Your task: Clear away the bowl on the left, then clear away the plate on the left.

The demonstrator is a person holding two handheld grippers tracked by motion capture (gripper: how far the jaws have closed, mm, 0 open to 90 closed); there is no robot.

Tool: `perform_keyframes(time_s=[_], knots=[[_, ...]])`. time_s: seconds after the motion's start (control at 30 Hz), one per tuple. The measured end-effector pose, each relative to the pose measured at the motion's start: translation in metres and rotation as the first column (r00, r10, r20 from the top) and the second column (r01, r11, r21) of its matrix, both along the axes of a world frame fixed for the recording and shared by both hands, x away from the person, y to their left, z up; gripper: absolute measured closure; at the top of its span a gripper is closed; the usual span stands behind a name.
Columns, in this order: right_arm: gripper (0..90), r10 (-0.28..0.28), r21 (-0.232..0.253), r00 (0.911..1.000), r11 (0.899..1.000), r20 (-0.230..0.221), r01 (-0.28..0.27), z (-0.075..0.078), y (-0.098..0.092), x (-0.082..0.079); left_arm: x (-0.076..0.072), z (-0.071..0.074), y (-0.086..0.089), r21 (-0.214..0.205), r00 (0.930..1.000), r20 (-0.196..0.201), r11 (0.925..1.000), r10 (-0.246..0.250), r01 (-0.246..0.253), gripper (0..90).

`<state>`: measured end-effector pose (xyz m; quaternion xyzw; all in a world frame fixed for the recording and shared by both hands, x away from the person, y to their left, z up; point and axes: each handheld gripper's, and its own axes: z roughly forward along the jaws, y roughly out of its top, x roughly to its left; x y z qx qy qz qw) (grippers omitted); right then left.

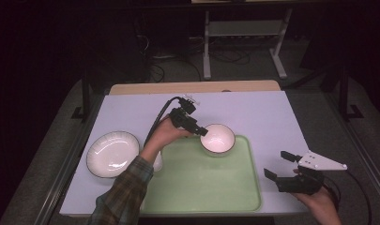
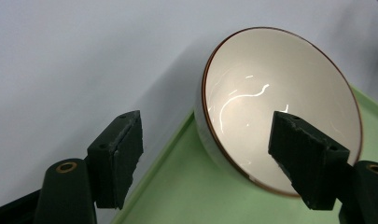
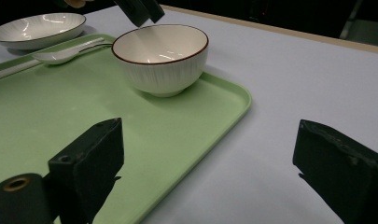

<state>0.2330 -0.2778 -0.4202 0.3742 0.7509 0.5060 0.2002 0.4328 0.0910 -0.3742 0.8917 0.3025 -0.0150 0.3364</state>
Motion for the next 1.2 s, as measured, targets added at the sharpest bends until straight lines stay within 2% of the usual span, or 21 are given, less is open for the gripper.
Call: perform_keyframes(time_s=[0.33, 0.4, 0.5, 0.53, 0.6, 0.63, 0.67, 0.83, 1.0, 1.1, 1.13, 1.2], knots=[[8.2, -0.001, -0.002, 1.0, 1.0, -0.001, 0.001, 0.0, 0.0, 0.0, -0.012, 0.015, 0.045, -0.04, 0.9975, 0.029, 0.9972, 0.065, -0.064, 24.8], [8.2, -0.002, -0.003, 1.0, 1.0, 0.0, 0.002, 0.0, 0.0, 0.0, -0.014, 0.016, 0.05, -0.037, 0.9969, 0.032, 0.9968, 0.071, -0.07, 24.8], [8.2, -0.002, -0.003, 1.0, 1.0, 0.0, 0.002, 0.0, 0.0, 0.0, -0.019, 0.017, 0.071, -0.037, 0.9939, 0.042, 0.9942, 0.102, -0.101, 24.9], [8.2, 0.0, -0.003, 1.0, 1.0, -0.001, 0.0, 0.0, 0.001, 0.0, -0.019, 0.017, 0.071, -0.037, 0.9939, 0.042, 0.9942, 0.102, -0.101, 24.9], [8.1, 0.002, -0.004, 1.0, 1.0, -0.001, -0.002, -0.001, 0.001, 0.0, -0.023, 0.017, 0.089, -0.036, 0.9905, 0.047, 0.9912, 0.129, -0.127, 24.9], [8.1, 0.002, -0.004, 1.0, 1.0, -0.001, -0.002, -0.001, 0.001, 0.0, -0.023, 0.017, 0.089, -0.036, 0.9905, 0.047, 0.9912, 0.129, -0.127, 24.9], [8.2, 0.003, -0.003, 1.0, 1.0, 0.0, -0.003, 0.0, 0.001, 0.0, -0.026, 0.017, 0.101, -0.033, 0.9879, 0.052, 0.9889, 0.146, -0.145, 24.9], [8.1, 0.004, -0.005, 1.0, 1.0, -0.001, -0.004, 0.0, 0.002, 0.0, -0.035, 0.018, 0.134, -0.024, 0.9787, 0.058, 0.9804, 0.197, -0.196, 24.9], [8.2, 0.005, -0.008, 1.0, 1.0, -0.003, -0.005, -0.001, 0.003, 0.0, -0.042, 0.017, 0.168, -0.012, 0.965, 0.064, 0.9671, 0.254, -0.254, 24.9], [8.2, 0.007, -0.01, 1.0, 1.0, -0.002, -0.007, -0.001, 0.004, 0.0, -0.047, 0.016, 0.186, -0.007, 0.9559, 0.063, 0.9579, 0.287, -0.287, 24.9], [8.2, 0.006, -0.01, 1.0, 1.0, -0.002, -0.006, -0.001, 0.004, 0.0, -0.047, 0.016, 0.186, -0.007, 0.9559, 0.063, 0.9579, 0.287, -0.287, 24.9], [8.2, 0.005, -0.009, 1.0, 1.0, -0.004, -0.005, -0.001, 0.004, 0.001, -0.05, 0.015, 0.203, 0.014, 0.943, 0.072, 0.945, 0.325, -0.327, 24.9]])
